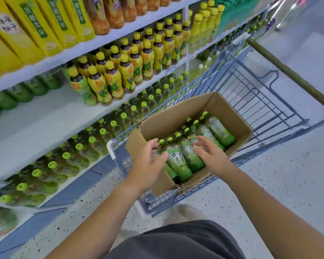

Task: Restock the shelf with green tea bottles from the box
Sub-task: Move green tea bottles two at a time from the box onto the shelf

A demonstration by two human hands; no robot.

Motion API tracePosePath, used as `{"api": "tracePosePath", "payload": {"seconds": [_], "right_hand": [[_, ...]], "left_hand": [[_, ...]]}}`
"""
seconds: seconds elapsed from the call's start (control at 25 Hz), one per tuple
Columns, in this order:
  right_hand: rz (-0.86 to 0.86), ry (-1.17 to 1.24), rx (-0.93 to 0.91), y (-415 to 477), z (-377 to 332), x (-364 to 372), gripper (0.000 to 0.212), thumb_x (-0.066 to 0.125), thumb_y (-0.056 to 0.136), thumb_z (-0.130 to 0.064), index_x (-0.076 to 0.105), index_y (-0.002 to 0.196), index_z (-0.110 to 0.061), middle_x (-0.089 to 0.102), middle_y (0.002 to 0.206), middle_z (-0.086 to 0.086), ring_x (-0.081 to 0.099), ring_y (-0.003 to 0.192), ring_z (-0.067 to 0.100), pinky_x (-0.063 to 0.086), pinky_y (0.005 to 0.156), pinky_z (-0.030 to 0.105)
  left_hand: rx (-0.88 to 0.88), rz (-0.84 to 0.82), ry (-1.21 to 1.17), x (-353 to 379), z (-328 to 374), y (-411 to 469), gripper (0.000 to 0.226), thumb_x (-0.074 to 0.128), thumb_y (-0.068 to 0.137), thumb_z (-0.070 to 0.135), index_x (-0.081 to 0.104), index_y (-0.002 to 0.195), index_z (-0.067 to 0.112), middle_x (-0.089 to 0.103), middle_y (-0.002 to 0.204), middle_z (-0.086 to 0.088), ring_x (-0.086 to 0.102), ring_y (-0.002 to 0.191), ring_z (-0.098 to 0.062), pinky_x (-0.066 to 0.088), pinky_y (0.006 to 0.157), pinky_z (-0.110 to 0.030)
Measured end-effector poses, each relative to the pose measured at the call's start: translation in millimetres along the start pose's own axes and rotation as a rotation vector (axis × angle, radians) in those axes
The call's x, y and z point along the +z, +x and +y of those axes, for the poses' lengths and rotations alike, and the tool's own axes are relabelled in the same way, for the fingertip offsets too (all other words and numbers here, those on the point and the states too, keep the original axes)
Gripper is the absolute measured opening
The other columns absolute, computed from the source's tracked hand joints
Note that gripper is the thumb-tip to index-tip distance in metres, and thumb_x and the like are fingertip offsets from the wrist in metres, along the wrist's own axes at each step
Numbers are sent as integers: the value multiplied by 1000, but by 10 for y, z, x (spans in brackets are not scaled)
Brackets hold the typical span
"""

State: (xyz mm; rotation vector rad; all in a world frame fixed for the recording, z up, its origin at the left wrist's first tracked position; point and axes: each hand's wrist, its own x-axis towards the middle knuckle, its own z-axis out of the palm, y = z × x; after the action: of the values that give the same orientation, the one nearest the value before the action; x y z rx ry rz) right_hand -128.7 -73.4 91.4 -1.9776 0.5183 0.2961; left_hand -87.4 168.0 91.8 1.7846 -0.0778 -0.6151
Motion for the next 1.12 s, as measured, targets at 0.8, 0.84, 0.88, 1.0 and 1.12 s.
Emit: {"api": "tracePosePath", "payload": {"seconds": [0.8,0.84,0.88,1.0,1.12], "right_hand": [[-120,-765,270,2248,1406,-1282,55,53,98,-40,39,139,-7,50,135,20,52,121,40,46,98,48],[-133,-717,303,2343,1478,-1262,55,56,97,-40,39,137,-6,53,133,20,54,118,39,47,95,46],[-143,-681,334,2432,1534,-1236,57,60,96,-39,38,136,-5,54,131,20,56,115,39,48,92,45],[-112,-675,385,2599,1643,-1196,66,71,90,-38,37,134,-3,57,126,20,60,108,37,48,81,41],[-116,-633,449,2668,1623,-1192,72,77,85,-31,35,135,-1,60,117,19,62,97,33,47,71,38]], "left_hand": [[-894,248,257,1657,-840,1620,86,70,90,41,26,147,-6,62,128,-27,67,110,-39,59,87,-47],[-906,253,307,1648,-875,1678,84,72,88,42,29,142,-7,67,119,-22,70,102,-35,60,80,-42],[-920,265,342,1627,-900,1722,84,73,88,44,31,140,-6,70,109,-18,71,92,-31,57,68,-37],[-962,290,359,1564,-950,1810,84,73,88,48,30,140,-3,71,96,-9,68,75,-26,39,48,-30],[-942,313,321,1552,-996,1800,96,79,81,52,27,142,0,59,101,-3,64,82,-26,43,59,-30]]}}
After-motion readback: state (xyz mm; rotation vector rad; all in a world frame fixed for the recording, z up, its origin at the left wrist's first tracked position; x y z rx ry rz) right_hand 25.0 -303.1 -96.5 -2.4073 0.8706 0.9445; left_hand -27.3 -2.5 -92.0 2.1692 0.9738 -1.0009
